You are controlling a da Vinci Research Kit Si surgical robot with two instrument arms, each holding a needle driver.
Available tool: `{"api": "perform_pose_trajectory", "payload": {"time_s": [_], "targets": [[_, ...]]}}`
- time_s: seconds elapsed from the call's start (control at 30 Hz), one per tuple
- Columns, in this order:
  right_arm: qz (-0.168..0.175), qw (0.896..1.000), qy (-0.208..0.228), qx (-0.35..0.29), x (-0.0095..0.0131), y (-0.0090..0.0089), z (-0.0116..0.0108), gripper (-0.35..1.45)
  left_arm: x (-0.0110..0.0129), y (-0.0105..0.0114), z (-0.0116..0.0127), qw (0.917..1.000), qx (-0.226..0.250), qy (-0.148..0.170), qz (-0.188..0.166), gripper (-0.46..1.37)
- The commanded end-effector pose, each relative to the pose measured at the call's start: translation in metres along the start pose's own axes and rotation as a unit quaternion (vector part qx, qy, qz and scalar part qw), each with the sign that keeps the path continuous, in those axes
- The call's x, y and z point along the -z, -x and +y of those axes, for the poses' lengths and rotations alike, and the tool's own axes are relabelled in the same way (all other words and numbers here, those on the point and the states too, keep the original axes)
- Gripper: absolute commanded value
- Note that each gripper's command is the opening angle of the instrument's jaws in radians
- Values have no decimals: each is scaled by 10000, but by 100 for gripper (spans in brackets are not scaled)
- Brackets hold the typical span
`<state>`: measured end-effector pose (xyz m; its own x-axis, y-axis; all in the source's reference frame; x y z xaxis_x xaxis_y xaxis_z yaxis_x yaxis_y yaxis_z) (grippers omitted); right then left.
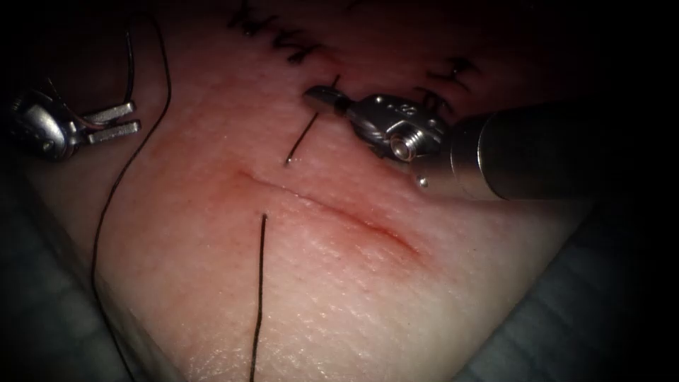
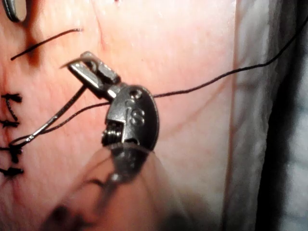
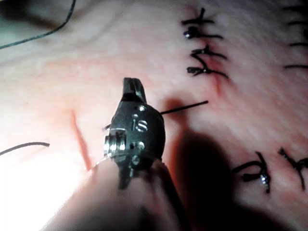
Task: Wound Closure
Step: Adjust the suture tail with the right gripper
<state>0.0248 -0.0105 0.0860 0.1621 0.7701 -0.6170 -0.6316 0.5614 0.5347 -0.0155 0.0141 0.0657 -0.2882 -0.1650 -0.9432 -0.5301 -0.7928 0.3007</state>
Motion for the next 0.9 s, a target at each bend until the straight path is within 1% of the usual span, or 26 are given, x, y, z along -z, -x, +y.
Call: {"api": "perform_pose_trajectory", "payload": {"time_s": [0.03, 0.07, 0.13, 0.2, 0.23, 0.3, 0.47, 0.67, 0.7, 0.77, 0.8, 0.83, 0.87, 0.9], "targets": [[1, 10000, 14, -1, 0, 0, 0, -35, 0, 0, 0, 10000, 11, 23, 12, -35], [0, 10000, 14, -2, 0, 0, 0, -35, 0, 0, 0, 10000, -17, 24, 16, -35], [-1, 10000, 16, -3, -1, -1, 1, -15, 0, 0, -1, 10000, -12, 30, 23, -35], [0, 10000, 16, -2, -1, 0, 1, -7, 1, -1, -1, 10000, -9, 34, 26, -35], [1, 10000, 16, -2, -1, 0, 1, 1, 1, -1, -1, 10000, -7, 35, 26, -35], [1, 10000, 14, -1, -1, 0, 1, 9, 1, -2, -1, 10000, -4, 37, 25, -35], [-1, 10000, 5, 2, 1, 0, 1, 21, 0, -4, -3, 10000, -17, 53, 40, -35], [-2, 10000, -7, 4, 2, 0, 0, 25, 0, -4, -4, 10000, -35, 63, 53, -35], [-4, 10000, -11, -84, 3, 0, 1, 28, 0, -4, -4, 10000, -35, 64, 55, -35], [-9, 9997, -35, -227, 5, 0, 2, 27, 0, -4, -4, 10000, -34, 65, 56, -35], [-11, 9993, 4, -370, 5, 1, 4, 31, 0, -4, -4, 10000, -34, 65, 57, -35], [-9, 9964, 132, -835, 7, 1, 6, 42, 0, -4, -4, 10000, -34, 65, 57, -35], [-2, 9943, 226, -1039, 7, 2, 7, 56, 0, -4, -4, 10000, -33, 65, 58, -35], [13, 9912, 348, -1274, 8, 2, 8, 76, -1, -4, -4, 10000, -32, 66, 59, -35]]}}
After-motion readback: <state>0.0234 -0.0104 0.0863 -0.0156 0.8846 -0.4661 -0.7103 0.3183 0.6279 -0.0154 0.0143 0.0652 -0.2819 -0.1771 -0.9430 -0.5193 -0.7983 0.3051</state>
